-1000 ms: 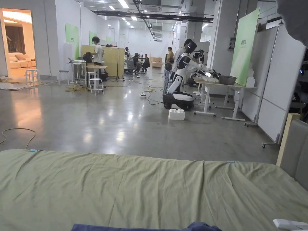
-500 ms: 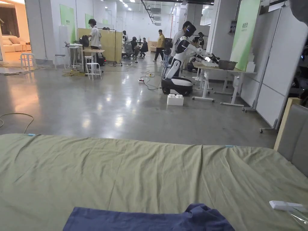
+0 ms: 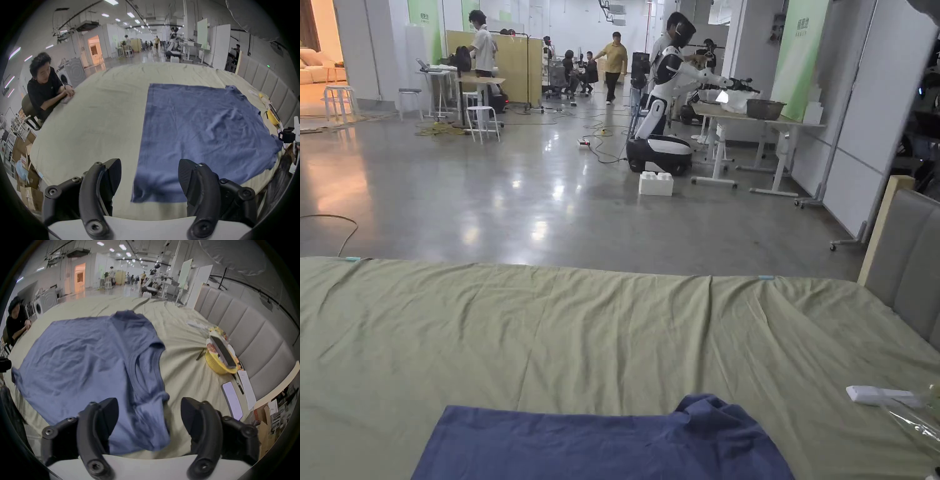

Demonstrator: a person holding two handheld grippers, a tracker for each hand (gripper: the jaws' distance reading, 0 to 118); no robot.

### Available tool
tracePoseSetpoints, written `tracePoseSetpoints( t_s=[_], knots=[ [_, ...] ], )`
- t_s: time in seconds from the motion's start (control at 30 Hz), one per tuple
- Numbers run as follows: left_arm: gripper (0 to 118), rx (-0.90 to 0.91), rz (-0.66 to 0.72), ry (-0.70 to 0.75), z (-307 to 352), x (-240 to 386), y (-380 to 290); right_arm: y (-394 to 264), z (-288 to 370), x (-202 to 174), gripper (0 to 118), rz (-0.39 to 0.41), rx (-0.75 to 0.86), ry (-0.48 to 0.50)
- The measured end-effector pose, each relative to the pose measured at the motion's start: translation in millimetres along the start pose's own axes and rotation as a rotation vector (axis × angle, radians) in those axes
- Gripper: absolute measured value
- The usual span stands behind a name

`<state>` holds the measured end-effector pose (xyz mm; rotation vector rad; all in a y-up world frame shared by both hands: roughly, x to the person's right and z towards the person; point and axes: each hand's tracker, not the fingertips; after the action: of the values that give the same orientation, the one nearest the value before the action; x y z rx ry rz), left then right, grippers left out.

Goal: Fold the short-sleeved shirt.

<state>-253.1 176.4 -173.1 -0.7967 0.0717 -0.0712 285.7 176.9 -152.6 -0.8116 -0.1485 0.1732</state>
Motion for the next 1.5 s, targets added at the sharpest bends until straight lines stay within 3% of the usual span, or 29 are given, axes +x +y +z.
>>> tracePoseSetpoints(
  t_s=[0.2, 0.4, 0.5, 0.53, 0.6, 0.63, 0.67, 0.77, 0.9, 1.13, 1.5],
  knots=[
    [73, 0.175, 0.001, -0.001, 20, 16, 35, 41, 19, -14, 83, -0.043, 0.261, 0.018],
    [72, 0.428, 0.058, -0.041, 47, 39, 73, 78, 49, -49, 83, -0.037, 0.566, 0.016],
    [62, 0.54, 0.056, -0.026, 57, 56, 82, 86, 59, -66, 79, -0.043, 0.685, 0.017],
    [52, 0.576, 0.051, -0.019, 61, 61, 82, 89, 63, -71, 70, -0.043, 0.726, 0.008],
    [24, 0.607, 0.054, -0.024, 66, 70, 83, 91, 66, -78, 45, -0.103, 0.731, 0.008],
    [13, 0.615, 0.052, -0.023, 68, 74, 83, 92, 67, -80, 23, -0.137, 0.746, 0.022],
    [12, 0.615, 0.055, -0.017, 70, 78, 82, 92, 67, -81, 14, -0.17, 0.748, 0.038],
    [5, 0.628, 0.06, -0.046, 70, 82, 76, 95, 67, -85, 6, -0.2, 0.749, 0.038],
    [1, 0.63, 0.024, -0.033, 60, 83, 70, 96, 59, -86, 2, -0.192, 0.746, 0.031],
    [0, 0.553, 0.105, -0.055, 21, 61, 85, 98, 40, -85, 0, -0.142, 0.727, 0.033],
    [0, 0.222, -0.012, -0.105, -149, 28, 188, 102, -18, -85, 0, -0.125, 0.564, 0.047]
  ],
)
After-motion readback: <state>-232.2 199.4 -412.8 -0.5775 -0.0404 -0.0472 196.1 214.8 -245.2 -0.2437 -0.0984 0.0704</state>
